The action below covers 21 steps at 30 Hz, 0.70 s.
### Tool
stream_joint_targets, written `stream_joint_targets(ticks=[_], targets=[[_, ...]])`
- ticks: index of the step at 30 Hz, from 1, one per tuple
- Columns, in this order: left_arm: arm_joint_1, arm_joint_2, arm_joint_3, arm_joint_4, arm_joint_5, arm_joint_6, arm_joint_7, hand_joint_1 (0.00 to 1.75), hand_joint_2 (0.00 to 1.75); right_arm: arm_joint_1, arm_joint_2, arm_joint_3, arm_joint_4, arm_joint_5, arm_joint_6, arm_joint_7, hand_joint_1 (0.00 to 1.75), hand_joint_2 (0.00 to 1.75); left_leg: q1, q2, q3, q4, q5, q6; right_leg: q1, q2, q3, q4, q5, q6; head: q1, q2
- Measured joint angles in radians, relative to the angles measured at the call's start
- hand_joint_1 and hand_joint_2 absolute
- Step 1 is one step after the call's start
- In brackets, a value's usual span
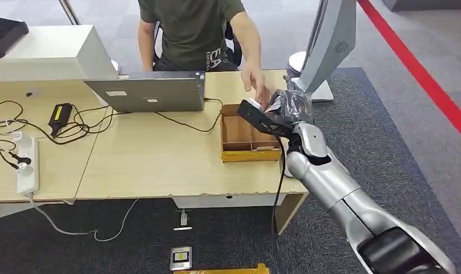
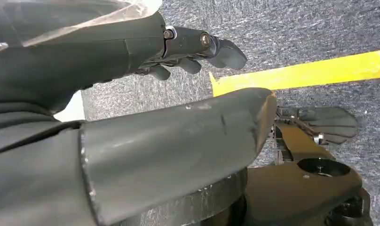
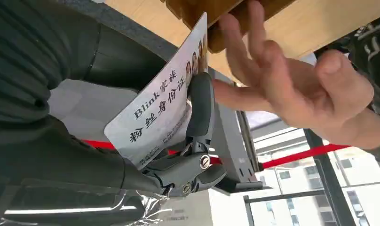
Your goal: Pass the card to the sensor for recognition and then transmit it.
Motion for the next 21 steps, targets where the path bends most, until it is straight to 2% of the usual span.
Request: stream_joint_targets(ticks=[12,13,14,15,17,21], targets=[[0.001,0.004,0.009,0.0,0.023,0.019,-0.005,0.0,0.0,-0.023,0.038,0.012,0.084,0.008,-0.031,-0.021,1.75,1.75,0.0,0.0,0.0,0.0,0.0,0.0,0.0,0.0,0.0,0.0,0.0,0.0,0.0,0.0],[0.001,0.004,0.01,0.0,0.024,0.019,-0.005,0.0,0.0,-0.024,0.042,0.012,0.088,0.011,-0.032,-0.022,0.38,1.75,0.0,0.0,0.0,0.0,0.0,0.0,0.0,0.0,0.0,0.0,0.0,0.0,0.0,0.0],[0.001,0.004,0.011,0.0,0.025,0.019,-0.005,0.0,0.0,-0.025,0.045,0.012,0.094,0.014,-0.032,-0.023,0.0,1.75,0.0,0.0,0.0,0.0,0.0,0.0,0.0,0.0,0.0,0.0,0.0,0.0,0.0,0.0],[0.001,0.004,0.014,0.0,0.025,0.019,-0.005,0.0,0.0,-0.026,0.048,0.013,0.101,0.024,-0.035,-0.023,0.0,0.0,0.0,0.0,0.0,0.0,0.0,0.0,0.0,0.0,0.0,0.0,0.0,0.0,0.0,0.0],[0.001,0.004,0.016,0.0,0.025,0.022,-0.004,0.0,0.0,-0.026,0.053,0.016,0.108,0.046,-0.072,-0.025,0.0,0.0,0.0,0.0,0.0,0.0,0.0,0.0,0.0,0.0,0.0,0.0,0.0,0.0,0.0,0.0],[0.001,0.003,0.019,0.0,0.027,0.026,-0.002,0.0,0.0,-0.028,0.06,0.021,0.123,0.077,-0.07,-0.015,0.0,0.0,0.0,0.0,0.0,0.0,0.0,0.0,0.0,0.0,0.0,0.0,0.0,0.0,0.0,0.0]])
